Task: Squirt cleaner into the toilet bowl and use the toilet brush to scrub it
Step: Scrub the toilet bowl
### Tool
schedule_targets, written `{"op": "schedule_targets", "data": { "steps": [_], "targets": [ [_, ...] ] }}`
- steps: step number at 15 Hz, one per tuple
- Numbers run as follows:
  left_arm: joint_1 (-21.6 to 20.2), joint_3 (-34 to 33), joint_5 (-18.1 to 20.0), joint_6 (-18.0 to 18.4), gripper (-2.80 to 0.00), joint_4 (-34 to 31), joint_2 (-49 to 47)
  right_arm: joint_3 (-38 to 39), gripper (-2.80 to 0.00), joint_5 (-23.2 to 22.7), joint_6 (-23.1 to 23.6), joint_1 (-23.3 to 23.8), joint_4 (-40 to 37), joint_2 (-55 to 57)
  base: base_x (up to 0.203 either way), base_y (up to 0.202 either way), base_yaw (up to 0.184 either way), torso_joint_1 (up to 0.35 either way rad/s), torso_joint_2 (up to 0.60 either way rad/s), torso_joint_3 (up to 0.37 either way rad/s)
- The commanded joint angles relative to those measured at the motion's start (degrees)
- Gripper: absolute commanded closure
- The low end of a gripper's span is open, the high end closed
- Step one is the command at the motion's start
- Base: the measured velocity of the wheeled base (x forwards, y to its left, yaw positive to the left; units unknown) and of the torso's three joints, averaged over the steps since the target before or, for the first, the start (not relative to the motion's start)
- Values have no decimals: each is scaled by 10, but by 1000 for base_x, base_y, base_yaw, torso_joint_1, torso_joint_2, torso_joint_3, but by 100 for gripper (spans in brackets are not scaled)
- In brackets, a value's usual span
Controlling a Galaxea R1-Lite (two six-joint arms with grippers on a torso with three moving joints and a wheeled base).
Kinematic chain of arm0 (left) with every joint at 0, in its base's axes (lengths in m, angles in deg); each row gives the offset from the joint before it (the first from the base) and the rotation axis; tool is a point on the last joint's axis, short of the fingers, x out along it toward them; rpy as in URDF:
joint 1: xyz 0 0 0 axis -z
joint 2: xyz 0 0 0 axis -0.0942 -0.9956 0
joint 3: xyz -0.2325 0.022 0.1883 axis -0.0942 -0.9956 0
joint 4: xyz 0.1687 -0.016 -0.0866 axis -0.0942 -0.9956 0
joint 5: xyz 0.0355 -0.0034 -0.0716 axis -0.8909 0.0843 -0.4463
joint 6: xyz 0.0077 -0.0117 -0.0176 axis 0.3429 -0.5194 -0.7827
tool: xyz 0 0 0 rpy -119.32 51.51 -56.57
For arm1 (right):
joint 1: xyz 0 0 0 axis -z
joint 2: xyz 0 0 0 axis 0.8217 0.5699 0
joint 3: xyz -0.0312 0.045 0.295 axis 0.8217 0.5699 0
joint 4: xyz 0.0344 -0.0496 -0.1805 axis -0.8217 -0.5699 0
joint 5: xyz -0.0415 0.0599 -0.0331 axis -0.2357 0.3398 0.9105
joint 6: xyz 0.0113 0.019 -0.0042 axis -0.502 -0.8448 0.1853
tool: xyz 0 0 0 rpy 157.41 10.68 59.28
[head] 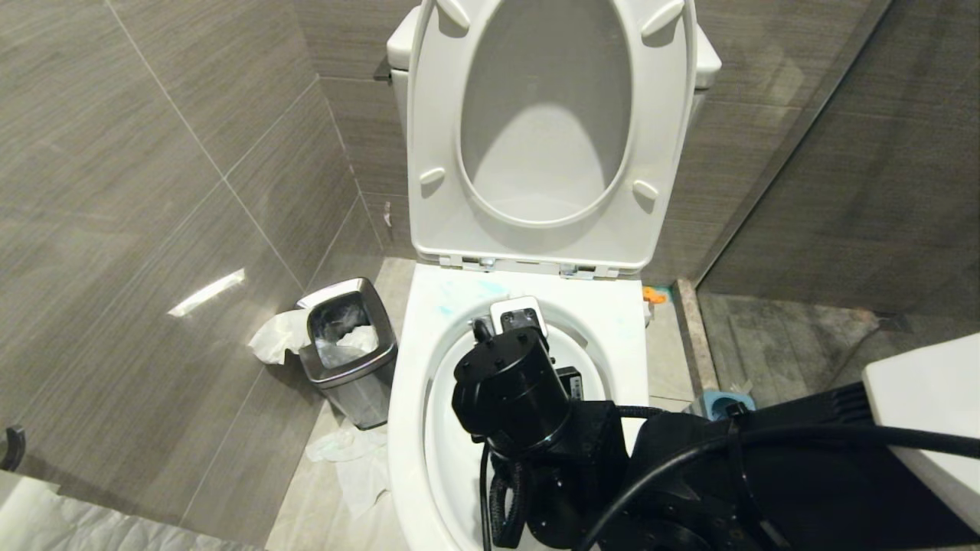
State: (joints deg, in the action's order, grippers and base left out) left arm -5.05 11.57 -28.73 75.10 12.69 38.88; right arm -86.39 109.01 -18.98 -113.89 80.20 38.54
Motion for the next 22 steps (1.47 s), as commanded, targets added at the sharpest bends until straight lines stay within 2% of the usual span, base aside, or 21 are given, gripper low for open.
{"op": "schedule_targets", "data": {
  "steps": [1,6,9,15,17,22],
  "targets": [
    [0,-1,0,-1,0,0,-1,-34,0,4,-1,-11,2,32,0,0,0,0,0,0],
    [0,-1,0,-1,0,0,-1,-148,0,15,1,9,-1,112,0,0,0,0,0,0],
    [0,-1,0,-1,0,0,-1,-237,0,21,3,46,-24,151,0,0,0,0,0,0],
    [0,-1,0,-1,0,0,-1,-415,0,21,5,134,-121,193,0,0,0,0,0,0],
    [0,-1,0,-1,0,-1,-1,-416,0,21,6,149,-131,187,0,0,0,0,0,0],
    [0,-1,0,-1,0,0,-1,-413,0,17,26,147,-140,149,0,0,0,0,0,0]
  ]
}}
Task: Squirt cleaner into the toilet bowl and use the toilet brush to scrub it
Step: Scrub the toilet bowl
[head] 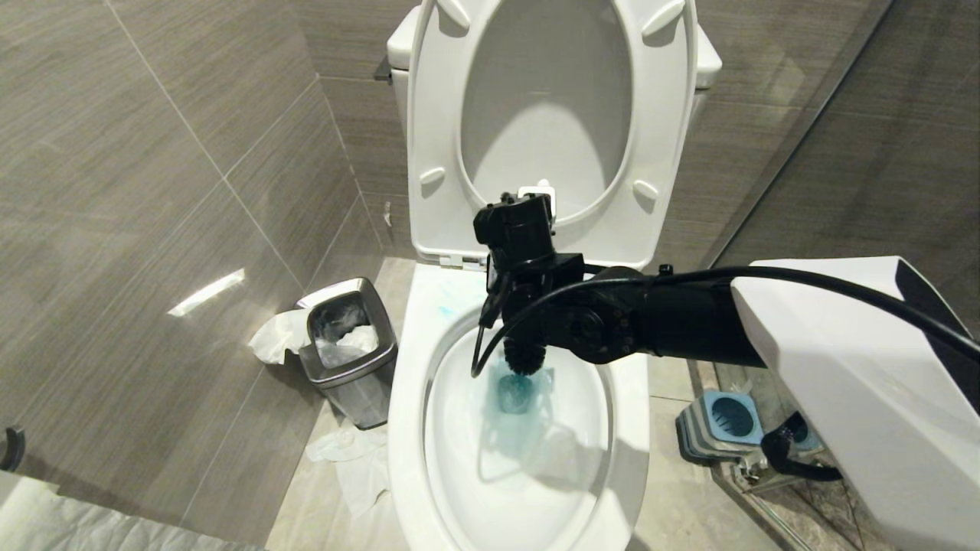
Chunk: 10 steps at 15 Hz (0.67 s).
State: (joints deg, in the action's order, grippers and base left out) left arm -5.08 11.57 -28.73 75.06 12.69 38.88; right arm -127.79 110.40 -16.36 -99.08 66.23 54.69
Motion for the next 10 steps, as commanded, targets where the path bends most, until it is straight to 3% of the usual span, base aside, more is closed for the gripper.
{"op": "schedule_targets", "data": {
  "steps": [1,10],
  "targets": [
    [0,-1,0,0,0,0,-1,4,0,3,-1,-1,0,-11,0,0,0,0,0,0],
    [0,-1,0,0,0,0,-1,15,0,4,-26,-22,4,54,0,0,0,0,0,0]
  ]
}}
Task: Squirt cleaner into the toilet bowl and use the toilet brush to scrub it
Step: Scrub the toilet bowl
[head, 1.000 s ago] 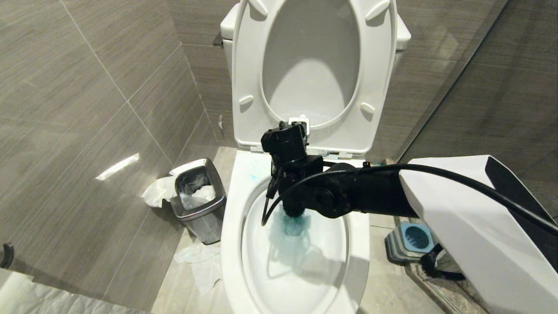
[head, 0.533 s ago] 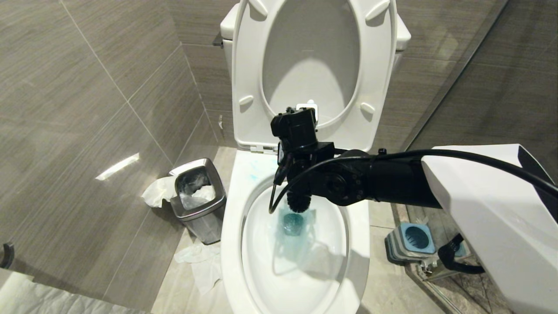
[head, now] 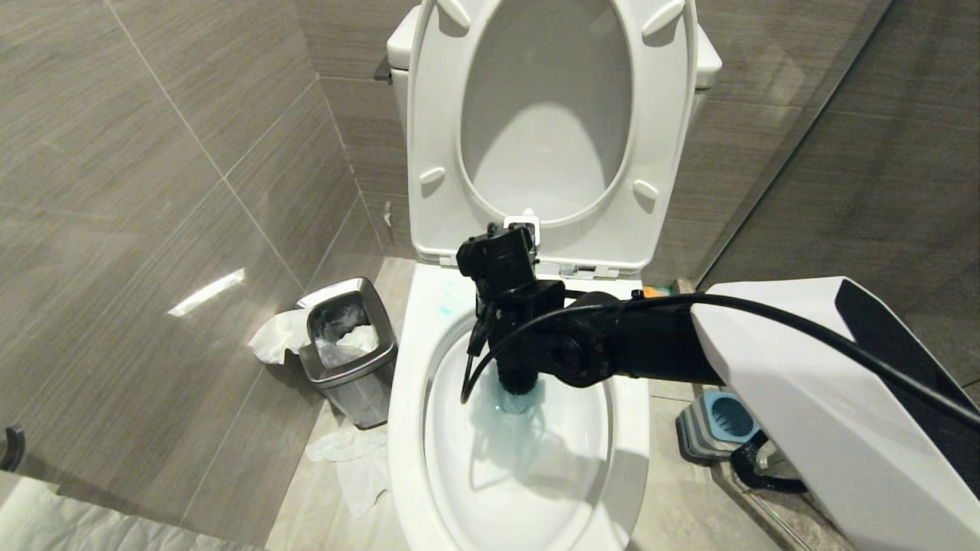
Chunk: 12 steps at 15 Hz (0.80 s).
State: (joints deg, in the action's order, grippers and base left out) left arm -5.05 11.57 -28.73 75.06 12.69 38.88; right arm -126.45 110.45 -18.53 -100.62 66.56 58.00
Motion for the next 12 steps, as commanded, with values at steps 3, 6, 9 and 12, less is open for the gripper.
{"op": "schedule_targets", "data": {
  "steps": [3,6,9,12],
  "targets": [
    [0,-1,0,0,0,0,-1,17,0,7,-24,-26,1,49,0,0,0,0,0,0],
    [0,-1,0,0,0,0,-1,14,0,14,-26,-32,1,47,0,0,0,0,0,0],
    [0,-1,0,0,0,0,-1,35,0,13,-31,-36,-1,-15,0,0,0,0,0,0],
    [0,-1,0,0,0,0,-1,79,0,13,-34,-46,-3,-109,0,0,0,0,0,0]
  ]
}}
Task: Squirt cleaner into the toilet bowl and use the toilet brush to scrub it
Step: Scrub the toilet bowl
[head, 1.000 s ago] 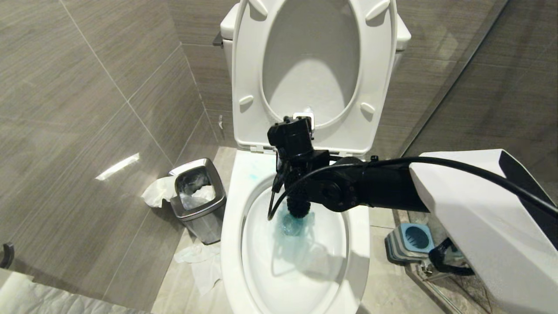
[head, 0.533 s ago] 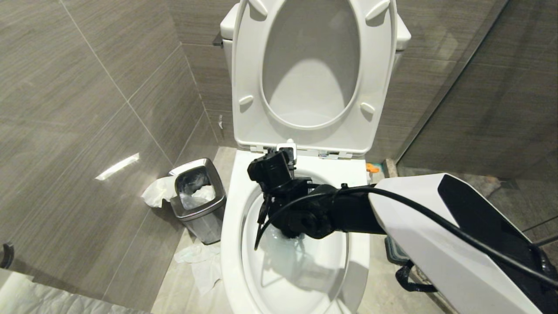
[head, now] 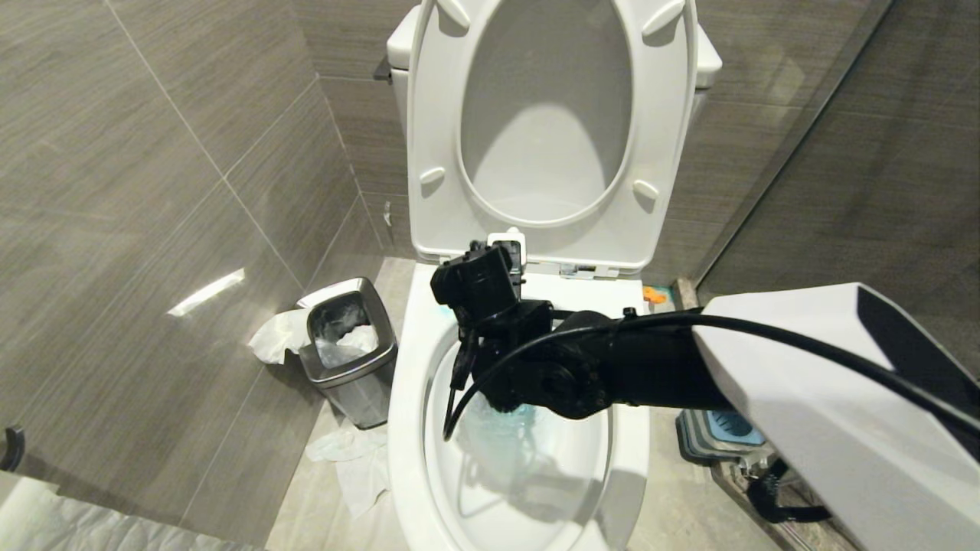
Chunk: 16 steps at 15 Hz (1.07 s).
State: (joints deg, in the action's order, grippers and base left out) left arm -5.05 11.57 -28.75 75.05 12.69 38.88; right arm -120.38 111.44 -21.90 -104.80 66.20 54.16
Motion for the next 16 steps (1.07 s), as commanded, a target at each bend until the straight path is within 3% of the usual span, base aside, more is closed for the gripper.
{"op": "schedule_targets", "data": {
  "steps": [1,8,16],
  "targets": [
    [0,-1,0,0,0,0,-1,24,0,3,0,-6,-2,-98,0,0,0,0,0,0],
    [0,-1,0,0,0,0,-1,15,0,3,5,-7,-34,-131,0,0,0,0,0,0],
    [0,-1,0,0,0,0,-1,-35,0,4,5,7,-30,-21,0,0,0,0,0,0]
  ]
}}
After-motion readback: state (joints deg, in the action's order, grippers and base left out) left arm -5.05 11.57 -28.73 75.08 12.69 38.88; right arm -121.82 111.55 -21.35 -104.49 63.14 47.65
